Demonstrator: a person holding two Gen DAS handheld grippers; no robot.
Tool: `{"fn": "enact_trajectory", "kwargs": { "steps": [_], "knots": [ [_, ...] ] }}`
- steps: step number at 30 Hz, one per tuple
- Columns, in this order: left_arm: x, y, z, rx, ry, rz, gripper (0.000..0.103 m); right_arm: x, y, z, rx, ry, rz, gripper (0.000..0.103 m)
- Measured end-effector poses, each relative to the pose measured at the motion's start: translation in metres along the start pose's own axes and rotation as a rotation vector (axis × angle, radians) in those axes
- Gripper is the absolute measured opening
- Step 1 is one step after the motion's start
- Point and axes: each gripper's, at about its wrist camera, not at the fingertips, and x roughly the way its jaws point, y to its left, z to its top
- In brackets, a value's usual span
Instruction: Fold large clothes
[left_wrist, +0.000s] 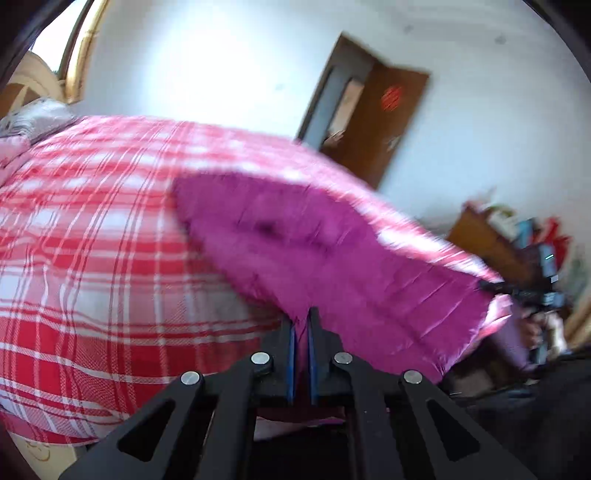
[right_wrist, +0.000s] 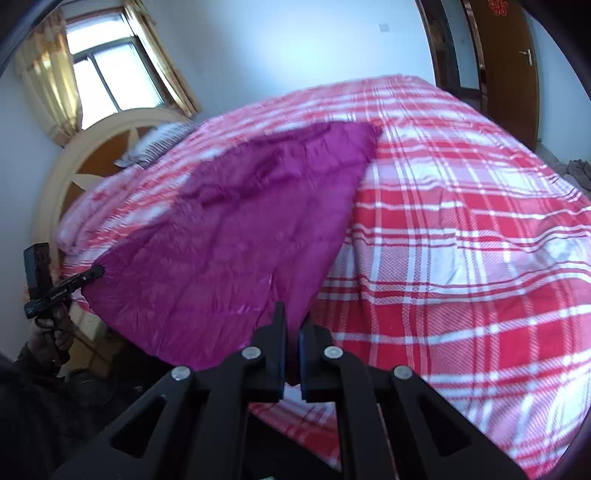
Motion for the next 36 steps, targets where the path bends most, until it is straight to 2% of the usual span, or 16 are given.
{"fn": "enact_trajectory", "kwargs": {
  "steps": [2,5,7,9,11,13,18,21,24,26,27,29,30,31,34,36],
  "knots": [
    [-0.027,-0.012,0.013,0.004,-0.063,-0.048,0.005,-0.032,0.006,-0.002,0.004,-0.049,0.037,0.007],
    [-0.039,-0.019,0.037,0.007,-0.121,-0.067,0.005,-0.072,0.011,0.004,0.023,-0.144,0.069,0.007],
    [-0.028,-0.015,0.051,0.023,-0.123,-0.074,0.005,-0.089,0.011,0.019,0.038,-0.212,0.080,0.007],
    [-0.003,-0.001,0.068,0.031,-0.116,-0.049,0.005,-0.085,0.009,0.045,0.044,-0.255,0.082,0.007],
    [0.040,0.026,0.090,-0.017,-0.071,-0.041,0.005,-0.065,-0.001,0.074,0.072,-0.264,0.086,0.007],
    [0.074,0.048,0.103,-0.034,-0.046,0.005,0.005,-0.034,-0.014,0.105,0.100,-0.250,0.067,0.007],
    [0.163,0.105,0.130,-0.119,0.047,0.080,0.009,0.064,-0.056,0.167,0.208,-0.163,-0.013,0.007],
    [0.196,0.122,0.138,-0.184,0.133,0.121,0.010,0.116,-0.088,0.188,0.292,-0.107,-0.051,0.007],
    [0.199,0.131,0.146,-0.228,0.129,0.100,0.014,0.153,-0.104,0.199,0.321,-0.065,-0.102,0.007],
    [0.190,0.133,0.150,-0.211,0.098,0.100,0.024,0.167,-0.110,0.201,0.333,-0.041,-0.122,0.007],
    [0.182,0.135,0.153,-0.195,0.070,0.155,0.033,0.172,-0.114,0.201,0.339,-0.032,-0.129,0.007],
    [0.167,0.140,0.156,-0.178,0.002,0.280,0.080,0.181,-0.119,0.203,0.347,-0.019,-0.142,0.007],
    [0.156,0.141,0.156,-0.183,-0.055,0.333,0.084,0.185,-0.123,0.204,0.348,-0.012,-0.153,0.007],
    [0.150,0.140,0.157,-0.193,-0.088,0.350,0.084,0.190,-0.125,0.205,0.347,-0.005,-0.159,0.007],
    [0.155,0.112,0.159,-0.153,-0.104,0.331,0.084,0.204,-0.128,0.209,0.342,0.011,-0.174,0.007],
    [0.175,0.078,0.157,-0.056,-0.085,0.321,0.084,0.212,-0.126,0.211,0.341,0.015,-0.185,0.007]
  ]
}}
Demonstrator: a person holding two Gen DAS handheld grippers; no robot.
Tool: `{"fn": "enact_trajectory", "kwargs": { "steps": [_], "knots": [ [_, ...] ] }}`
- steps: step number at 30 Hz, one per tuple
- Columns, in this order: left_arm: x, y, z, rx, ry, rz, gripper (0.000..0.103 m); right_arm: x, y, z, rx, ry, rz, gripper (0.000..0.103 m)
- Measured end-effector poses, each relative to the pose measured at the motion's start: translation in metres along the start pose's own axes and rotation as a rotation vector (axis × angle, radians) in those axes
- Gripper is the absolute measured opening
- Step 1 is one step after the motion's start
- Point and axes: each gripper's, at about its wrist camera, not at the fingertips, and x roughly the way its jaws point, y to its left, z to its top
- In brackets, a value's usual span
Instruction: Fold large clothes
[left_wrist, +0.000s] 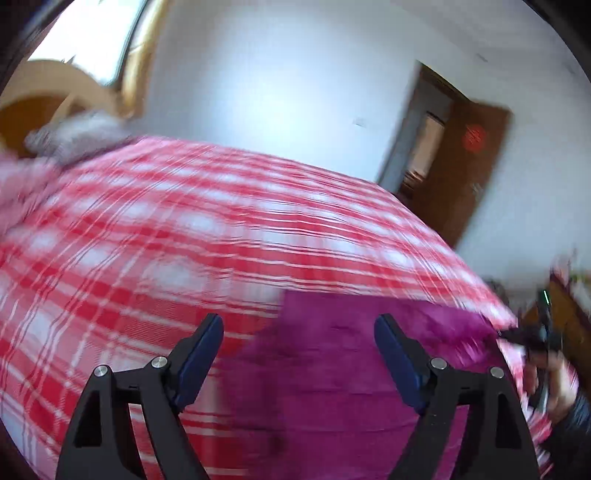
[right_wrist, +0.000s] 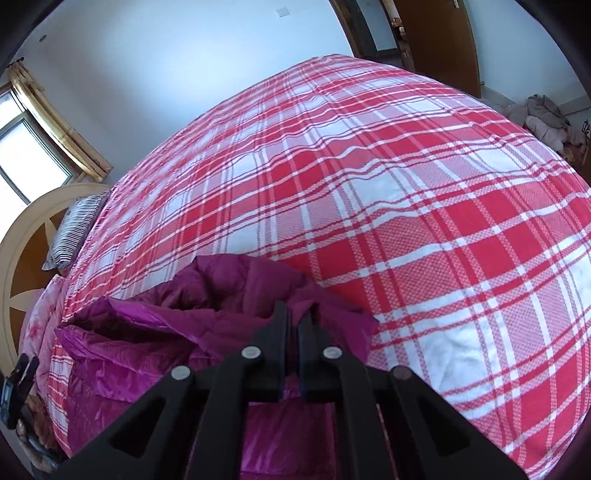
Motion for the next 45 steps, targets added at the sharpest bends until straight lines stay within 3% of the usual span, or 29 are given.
{"fn": "enact_trajectory", "kwargs": {
  "steps": [4,6,7,9,10,11,13,16,20,22,26,28,31,33,35,45],
  "knots": [
    [0.042,-0.072,-0.024,0.218,0.064,0.019,0.086,0.019,0.011,0.004,-0.009,0.015,-0.017,0.009],
    [0.070,-0.089,-0.039,0.328,0.074,0.159,0.086,0.025,0.015,0.006,-0.008,0.014,-0.018,0.011],
    [0.081,-0.092,-0.045,0.350,0.080,0.207,0.086,0.025,0.017,0.007,-0.009,0.007,-0.028,0.020],
    [0.098,-0.088,-0.052,0.349,0.118,0.256,0.086,0.015,0.024,0.004,-0.005,-0.041,-0.040,0.045],
    [0.102,-0.084,-0.052,0.321,0.140,0.252,0.086,0.008,0.030,0.002,-0.018,-0.070,-0.052,0.064],
    [0.104,-0.078,-0.051,0.286,0.155,0.239,0.086,0.000,0.038,-0.002,-0.042,-0.103,-0.074,0.071],
    [0.104,-0.072,-0.049,0.248,0.167,0.239,0.086,-0.019,0.062,-0.013,-0.129,-0.176,-0.103,0.071],
    [0.106,-0.071,-0.048,0.242,0.179,0.263,0.086,-0.028,0.100,-0.028,-0.257,-0.206,-0.049,0.071],
    [0.104,-0.071,-0.042,0.211,0.184,0.306,0.086,0.002,0.152,-0.052,-0.437,-0.122,0.067,0.068],
    [0.094,-0.077,-0.032,0.185,0.137,0.269,0.086,0.029,0.164,-0.060,-0.488,-0.096,0.018,0.067],
    [0.085,-0.114,-0.016,0.277,0.066,0.192,0.087,0.063,0.156,-0.059,-0.459,-0.061,-0.059,0.067],
    [0.099,-0.123,-0.015,0.333,0.073,0.203,0.088,0.067,0.151,-0.057,-0.429,-0.058,-0.064,0.067],
    [0.136,-0.121,-0.023,0.380,0.125,0.280,0.088,0.069,0.151,-0.055,-0.418,-0.061,-0.072,0.068],
    [0.156,-0.109,-0.029,0.354,0.182,0.304,0.088,0.069,0.148,-0.054,-0.406,-0.063,-0.068,0.069],
    [0.164,-0.094,-0.030,0.282,0.212,0.277,0.088,0.071,0.148,-0.055,-0.396,-0.063,-0.063,0.069],
    [0.175,-0.082,-0.035,0.225,0.241,0.274,0.093,0.081,0.146,-0.056,-0.377,-0.056,-0.059,0.072]
  ]
}}
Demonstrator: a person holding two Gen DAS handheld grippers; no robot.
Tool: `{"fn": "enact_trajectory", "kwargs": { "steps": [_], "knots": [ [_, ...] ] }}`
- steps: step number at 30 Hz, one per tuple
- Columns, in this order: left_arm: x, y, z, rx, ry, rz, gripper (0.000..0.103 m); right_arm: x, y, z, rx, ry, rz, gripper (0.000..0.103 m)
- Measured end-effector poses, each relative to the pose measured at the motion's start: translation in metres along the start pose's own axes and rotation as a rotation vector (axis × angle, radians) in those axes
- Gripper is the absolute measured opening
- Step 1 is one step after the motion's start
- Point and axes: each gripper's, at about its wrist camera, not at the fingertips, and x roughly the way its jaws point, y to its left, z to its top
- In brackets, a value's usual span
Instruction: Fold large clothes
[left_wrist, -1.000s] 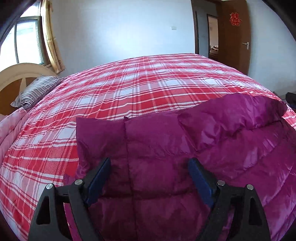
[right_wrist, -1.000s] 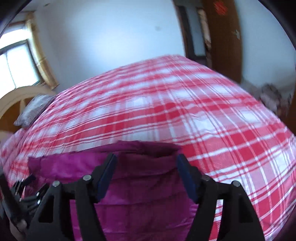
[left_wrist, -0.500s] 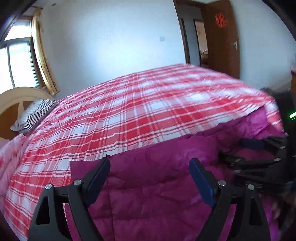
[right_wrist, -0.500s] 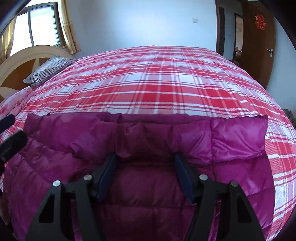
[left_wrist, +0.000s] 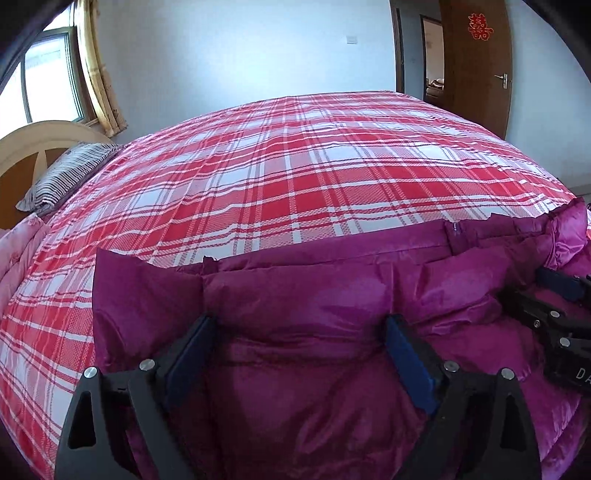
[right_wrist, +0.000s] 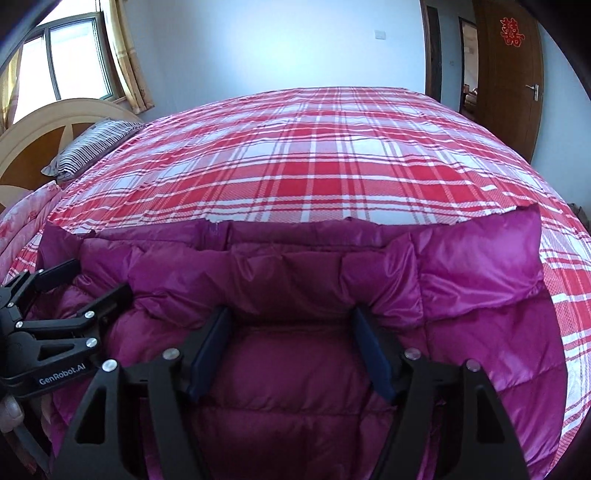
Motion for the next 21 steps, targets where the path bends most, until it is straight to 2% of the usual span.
{"fn": "enact_trajectory", "kwargs": {
  "steps": [21],
  "knots": [
    [0.0070,0.0026,-0.0035,-0.010,0.022,-0.003,0.096,0.0076,0.0000,-0.0010,-0.004,0.021,-0.008,0.077]
  ]
}}
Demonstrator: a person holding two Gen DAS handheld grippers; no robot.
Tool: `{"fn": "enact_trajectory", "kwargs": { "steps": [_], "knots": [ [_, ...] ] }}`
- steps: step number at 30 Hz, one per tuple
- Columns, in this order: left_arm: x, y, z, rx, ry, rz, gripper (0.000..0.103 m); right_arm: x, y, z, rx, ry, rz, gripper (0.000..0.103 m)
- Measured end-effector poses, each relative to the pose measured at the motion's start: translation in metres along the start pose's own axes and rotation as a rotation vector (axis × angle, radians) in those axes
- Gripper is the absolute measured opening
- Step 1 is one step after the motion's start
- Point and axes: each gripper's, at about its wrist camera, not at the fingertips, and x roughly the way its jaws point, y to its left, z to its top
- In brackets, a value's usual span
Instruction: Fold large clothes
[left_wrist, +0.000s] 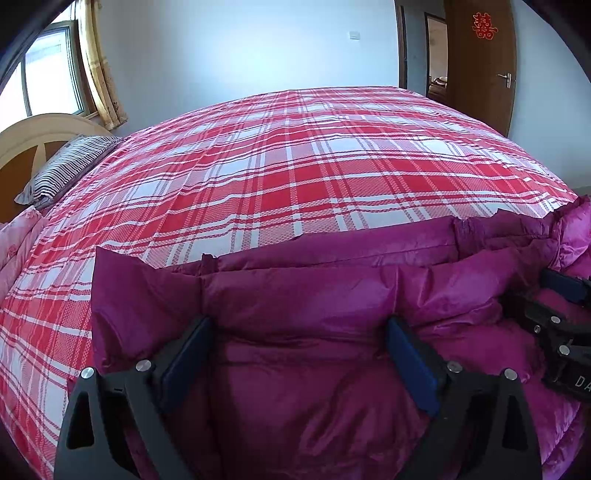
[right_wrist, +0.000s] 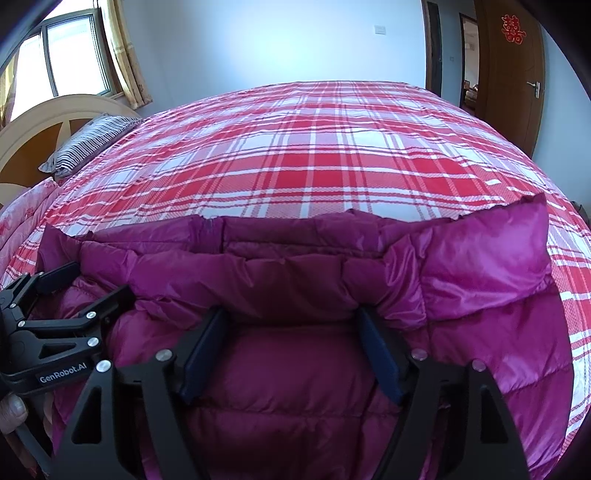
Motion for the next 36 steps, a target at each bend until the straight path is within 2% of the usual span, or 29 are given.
{"fn": "enact_trajectory", "kwargs": {
  "steps": [36],
  "knots": [
    [0.0045,0.0018,-0.0020,-0.003,0.017,0.005,0.099,0.0048,0.0052,-0.0010,-0.021,0.011,-0.035,0.079]
  ]
}}
